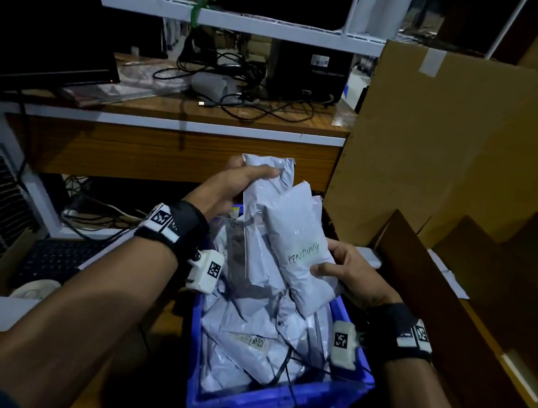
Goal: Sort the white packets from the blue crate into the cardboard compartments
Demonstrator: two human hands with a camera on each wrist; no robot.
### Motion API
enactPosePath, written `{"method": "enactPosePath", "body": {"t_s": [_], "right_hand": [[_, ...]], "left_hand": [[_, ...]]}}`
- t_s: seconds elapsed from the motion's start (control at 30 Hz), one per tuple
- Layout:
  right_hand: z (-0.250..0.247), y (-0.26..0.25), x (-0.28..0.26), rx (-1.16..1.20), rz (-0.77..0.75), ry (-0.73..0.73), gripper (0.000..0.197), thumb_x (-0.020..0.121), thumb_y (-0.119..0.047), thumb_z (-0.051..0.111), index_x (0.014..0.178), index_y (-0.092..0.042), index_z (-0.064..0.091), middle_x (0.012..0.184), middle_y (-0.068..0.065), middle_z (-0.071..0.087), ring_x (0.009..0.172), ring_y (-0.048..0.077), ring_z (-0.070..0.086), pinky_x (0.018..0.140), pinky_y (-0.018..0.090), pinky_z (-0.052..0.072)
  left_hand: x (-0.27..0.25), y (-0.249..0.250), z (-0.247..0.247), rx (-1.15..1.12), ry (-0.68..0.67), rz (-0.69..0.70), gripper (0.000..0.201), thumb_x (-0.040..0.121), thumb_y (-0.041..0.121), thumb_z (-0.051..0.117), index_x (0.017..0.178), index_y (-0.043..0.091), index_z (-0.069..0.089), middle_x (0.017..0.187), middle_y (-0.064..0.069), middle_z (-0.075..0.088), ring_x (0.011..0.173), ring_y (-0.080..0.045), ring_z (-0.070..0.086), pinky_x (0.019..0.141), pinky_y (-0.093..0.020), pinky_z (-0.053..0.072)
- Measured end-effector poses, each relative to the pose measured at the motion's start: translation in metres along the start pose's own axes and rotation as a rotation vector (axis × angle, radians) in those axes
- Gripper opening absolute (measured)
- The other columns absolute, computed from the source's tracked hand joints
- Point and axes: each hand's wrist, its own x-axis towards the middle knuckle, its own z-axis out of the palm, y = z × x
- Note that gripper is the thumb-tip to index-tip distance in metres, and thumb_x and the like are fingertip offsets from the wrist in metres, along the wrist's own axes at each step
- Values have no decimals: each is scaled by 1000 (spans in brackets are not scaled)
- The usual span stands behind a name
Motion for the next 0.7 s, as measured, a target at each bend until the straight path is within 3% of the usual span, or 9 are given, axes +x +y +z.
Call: {"method": "enactPosePath", "body": {"t_s": [0.07,0.1,0.2,0.3,0.4,0.5,0.57,0.63,0.7], "right_hand": [[0,-1,-2,-22,-7,4,43,91,14,66,131,-2,68,129,24,71,119,44,68,107,65,50],[0,-2,-3,-32,-9,0,44,91,15,65,132,-2,68,129,23,72,120,44,68,107,63,51],[1,-4,-6,-43,-11,-21,47,92,15,64,135,-3,66,130,21,72,121,44,68,106,58,53],[-2,-8,-11,-34,5,-29,46,93,14,62,135,-5,66,130,20,72,118,38,71,101,50,58],[-8,-11,-16,-4,12,-10,46,93,16,60,133,-4,66,128,21,73,112,34,73,96,44,60],[-16,-12,-19,-5,-13,42,44,93,14,60,135,-2,65,129,21,72,113,36,72,98,46,59],[-20,-16,-23,-13,-15,47,43,95,12,60,136,-2,64,130,18,73,113,33,72,95,43,60],[-24,-23,-30,-60,-6,6,43,98,8,60,138,-6,63,132,14,73,117,31,72,97,41,59],[-32,-29,-38,-104,5,-31,44,100,2,62,142,-11,62,134,10,72,122,30,70,102,43,58]], "left_hand": [[4,-5,2,-73,58,-56,102,48,39,104,135,4,64,118,-12,78,108,-33,76,98,-58,59],[3,-6,6,-116,71,-84,100,50,37,103,137,4,63,116,-14,78,106,-35,77,96,-59,60],[-5,-4,15,-215,85,-125,68,76,22,88,136,1,64,113,-21,78,97,-36,78,86,-55,63],[-9,-4,20,-252,97,-112,42,89,12,82,128,1,68,120,-22,76,97,-34,78,88,-52,63],[-16,-4,18,-277,70,-83,54,90,17,84,137,-3,64,123,-18,76,108,-34,76,89,-50,63],[-30,-5,20,-126,-27,-79,40,96,25,77,133,10,69,121,-10,77,114,-30,73,91,-50,62],[-40,-12,25,-7,-75,-99,28,97,19,75,125,16,71,113,-6,78,107,-27,74,80,-45,64],[-48,-20,31,35,-85,-98,33,96,7,74,128,13,69,110,-8,79,97,-25,77,67,-38,64],[-57,-24,37,47,-64,-78,39,95,4,75,132,11,67,113,-9,79,98,-26,79,68,-37,65]]}}
